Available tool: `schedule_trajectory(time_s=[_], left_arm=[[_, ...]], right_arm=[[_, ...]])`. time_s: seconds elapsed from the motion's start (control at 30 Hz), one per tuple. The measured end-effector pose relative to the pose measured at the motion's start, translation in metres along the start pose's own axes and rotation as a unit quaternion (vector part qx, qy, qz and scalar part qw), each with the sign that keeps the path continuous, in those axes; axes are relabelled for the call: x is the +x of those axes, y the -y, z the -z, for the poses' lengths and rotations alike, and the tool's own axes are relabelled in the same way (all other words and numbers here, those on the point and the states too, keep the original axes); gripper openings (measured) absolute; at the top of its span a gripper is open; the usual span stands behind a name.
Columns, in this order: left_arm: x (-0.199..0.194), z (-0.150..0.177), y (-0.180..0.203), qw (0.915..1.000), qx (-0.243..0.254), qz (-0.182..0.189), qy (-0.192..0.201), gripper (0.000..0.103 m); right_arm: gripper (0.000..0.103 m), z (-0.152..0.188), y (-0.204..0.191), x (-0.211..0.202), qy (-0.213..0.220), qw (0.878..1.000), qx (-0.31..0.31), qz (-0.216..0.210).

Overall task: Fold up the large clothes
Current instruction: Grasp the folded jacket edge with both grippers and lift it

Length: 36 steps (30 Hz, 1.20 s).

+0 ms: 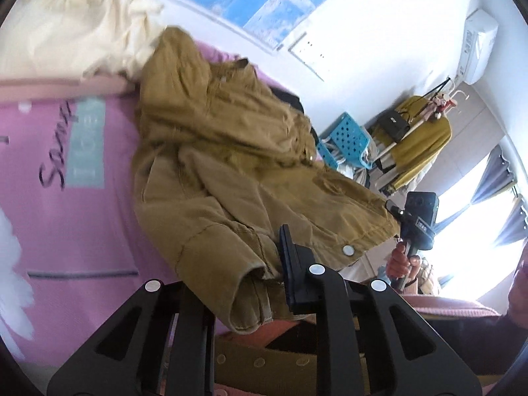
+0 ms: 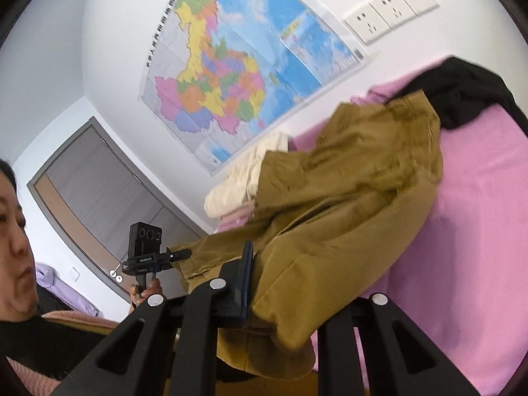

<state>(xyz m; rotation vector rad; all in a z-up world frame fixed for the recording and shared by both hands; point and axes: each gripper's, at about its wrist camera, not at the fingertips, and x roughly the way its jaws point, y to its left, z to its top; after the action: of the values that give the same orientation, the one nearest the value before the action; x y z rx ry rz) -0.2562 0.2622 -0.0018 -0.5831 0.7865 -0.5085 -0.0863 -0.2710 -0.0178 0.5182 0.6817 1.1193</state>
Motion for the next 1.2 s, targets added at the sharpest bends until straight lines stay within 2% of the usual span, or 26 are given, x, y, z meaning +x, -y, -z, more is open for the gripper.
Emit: schedule_trajectory(time_s=[0.3,0.47,0.77,1.2], left_arm=[[0.001,-0.051,0.014,0.9996,0.019,-0.02,0.008,0.017],[0.002,-0.078,0.022,0.9985,0.039,-0.039,0.006,0.017],[0.014,-0.132,0.016,0.9964,0.045,-0.072,0.0,0.017],[0.043,-0.2,0.004,0.9936,0.041,-0.104,-0.012,0.018]], right_arm=[[0.017,-0.052,0.003,0.009,0.018,1.0,0.001,-0.003],[0.017,-0.081,0.003,0.018,0.02,1.0,-0.006,0.012],[0.017,-0.13,0.013,0.044,0.008,1.0,0.005,0.025],[0.018,-0.179,0.047,0.074,-0.001,0.998,0.057,0.041]])
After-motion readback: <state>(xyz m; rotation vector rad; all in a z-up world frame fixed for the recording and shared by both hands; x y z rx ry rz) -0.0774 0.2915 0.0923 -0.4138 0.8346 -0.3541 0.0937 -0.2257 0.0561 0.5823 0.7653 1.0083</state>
